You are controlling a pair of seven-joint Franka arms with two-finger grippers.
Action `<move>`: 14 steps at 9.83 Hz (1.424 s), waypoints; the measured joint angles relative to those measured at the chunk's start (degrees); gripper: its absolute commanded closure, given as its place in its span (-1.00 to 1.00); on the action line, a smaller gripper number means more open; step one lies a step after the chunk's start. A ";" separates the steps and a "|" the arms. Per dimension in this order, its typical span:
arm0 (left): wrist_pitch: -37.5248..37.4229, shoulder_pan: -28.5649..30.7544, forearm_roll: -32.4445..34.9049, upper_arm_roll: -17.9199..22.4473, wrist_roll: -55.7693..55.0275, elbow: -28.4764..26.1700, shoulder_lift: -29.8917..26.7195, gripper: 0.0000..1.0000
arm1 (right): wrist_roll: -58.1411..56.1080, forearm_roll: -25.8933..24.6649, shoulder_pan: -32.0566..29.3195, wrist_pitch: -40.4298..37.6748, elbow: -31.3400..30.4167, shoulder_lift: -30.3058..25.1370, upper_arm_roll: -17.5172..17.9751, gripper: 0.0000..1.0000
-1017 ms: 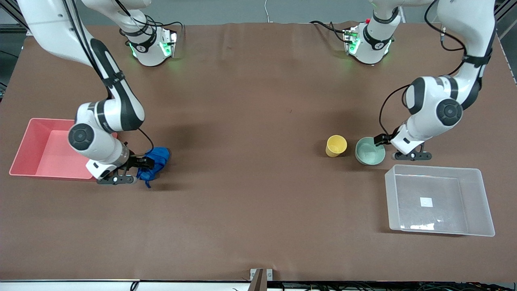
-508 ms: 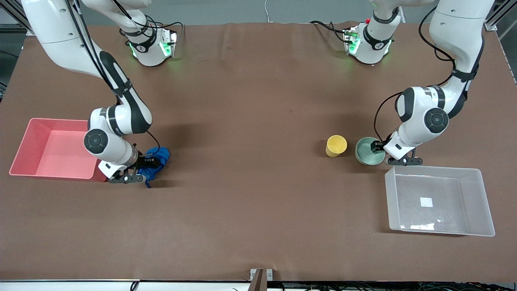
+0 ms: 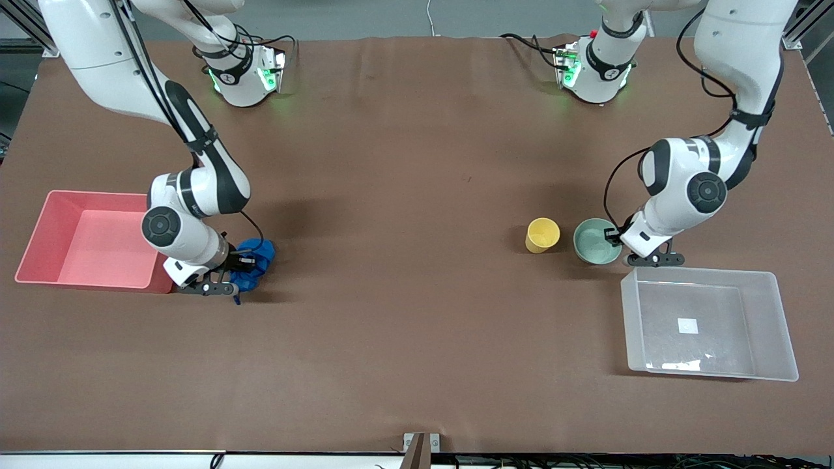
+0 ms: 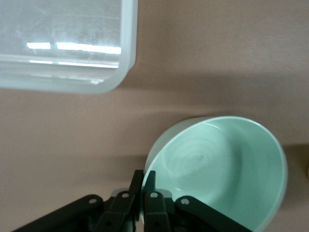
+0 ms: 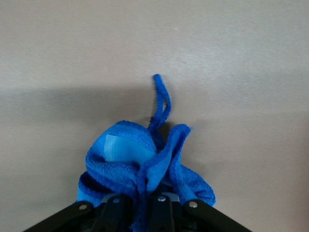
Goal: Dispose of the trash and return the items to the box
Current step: 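Grasp the blue cloth with the right gripper while the left gripper grasps the bowl, then drop the cloth into the pink bin while the left gripper places the bowl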
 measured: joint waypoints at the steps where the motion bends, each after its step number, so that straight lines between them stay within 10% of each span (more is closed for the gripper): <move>1: -5.41 0.07 0.00 0.01 0.00 0.17 -3.96 0.99 | 1.71 0.00 0.18 -2.17 1.41 -0.36 0.60 0.99; 5: -12.50 0.59 0.00 2.59 0.71 8.73 -9.31 0.99 | -0.18 -0.11 -2.25 -31.56 14.52 -11.78 -0.64 0.99; 7: -12.41 1.26 -1.56 6.79 5.34 18.71 -1.19 0.99 | -15.90 -0.23 -3.97 -37.35 15.92 -17.59 -9.28 0.99; 10: -12.39 1.90 -9.30 10.82 12.95 34.46 13.37 0.99 | -34.09 -0.20 -5.54 -36.81 15.18 -17.92 -22.15 0.98; 14: -12.21 3.10 -15.57 12.92 19.72 40.64 23.87 0.98 | -34.93 -0.19 -5.55 -16.54 0.63 -15.30 -23.61 0.94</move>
